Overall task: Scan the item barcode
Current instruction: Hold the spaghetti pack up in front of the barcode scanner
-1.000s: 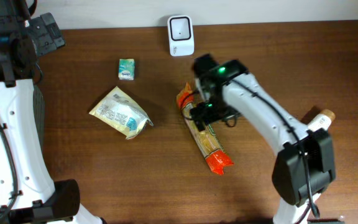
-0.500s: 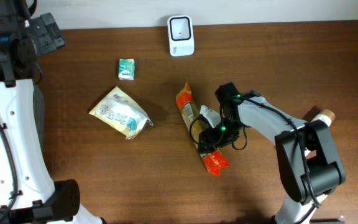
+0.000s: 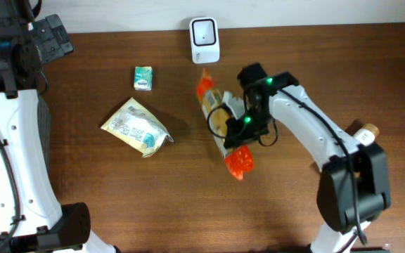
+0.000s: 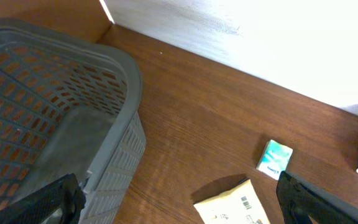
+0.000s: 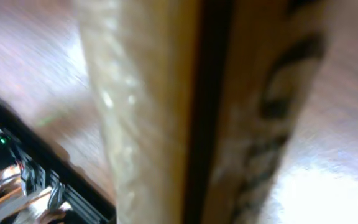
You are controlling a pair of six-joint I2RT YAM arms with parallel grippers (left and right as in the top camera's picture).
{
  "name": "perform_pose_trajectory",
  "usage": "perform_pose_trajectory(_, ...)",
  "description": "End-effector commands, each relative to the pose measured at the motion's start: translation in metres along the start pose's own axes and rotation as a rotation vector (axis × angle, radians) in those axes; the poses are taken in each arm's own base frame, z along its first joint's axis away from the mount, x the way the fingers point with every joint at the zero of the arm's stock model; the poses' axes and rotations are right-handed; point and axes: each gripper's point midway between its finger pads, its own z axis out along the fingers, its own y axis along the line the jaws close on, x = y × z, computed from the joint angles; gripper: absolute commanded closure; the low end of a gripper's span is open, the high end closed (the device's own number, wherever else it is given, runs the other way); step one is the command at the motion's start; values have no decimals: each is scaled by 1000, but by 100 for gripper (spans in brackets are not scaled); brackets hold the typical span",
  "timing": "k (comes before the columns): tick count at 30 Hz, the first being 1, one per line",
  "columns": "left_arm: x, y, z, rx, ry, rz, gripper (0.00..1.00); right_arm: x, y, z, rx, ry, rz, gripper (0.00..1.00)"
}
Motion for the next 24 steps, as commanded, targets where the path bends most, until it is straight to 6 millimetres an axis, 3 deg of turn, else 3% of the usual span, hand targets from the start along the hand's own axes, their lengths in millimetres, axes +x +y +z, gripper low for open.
perform_pose_trajectory(1,0,3,2,-14,0,11,1,-24,37,-84,55,-257,-141,96)
perform_pose_trajectory(2,0,3,2,-14,0,11,1,-25,38,-99,90,-298,-156,96)
perform_pose_trajectory(4,0,3,2,-14,0,11,1,-34,24,-120,216,-363,-79,96)
perform_pose_trajectory(7,0,3,2,-13,0,11,1,-63,-14,-164,499,-482,18,96)
perform_pose_trajectory(9,0,3,2,-14,0,11,1,-88,-29,-178,638,-488,16,96)
perform_pose_trajectory(13,0,3,2,-14,0,11,1,-162,-60,-174,1149,-478,-53,96)
perform_pose_trajectory(15,0,3,2,-14,0,11,1,-189,-66,-162,1359,-483,-104,96)
perform_pose_trajectory(17,0,3,2,-14,0,11,1,-201,-76,-155,1582,-475,-75,96)
perform_pose_trajectory(20,0,3,2,-13,0,11,1,-207,-108,-141,1810,-428,6,96)
perform_pose_trajectory(24,0,3,2,-13,0,11,1,-225,-124,-135,1810,-584,121,96)
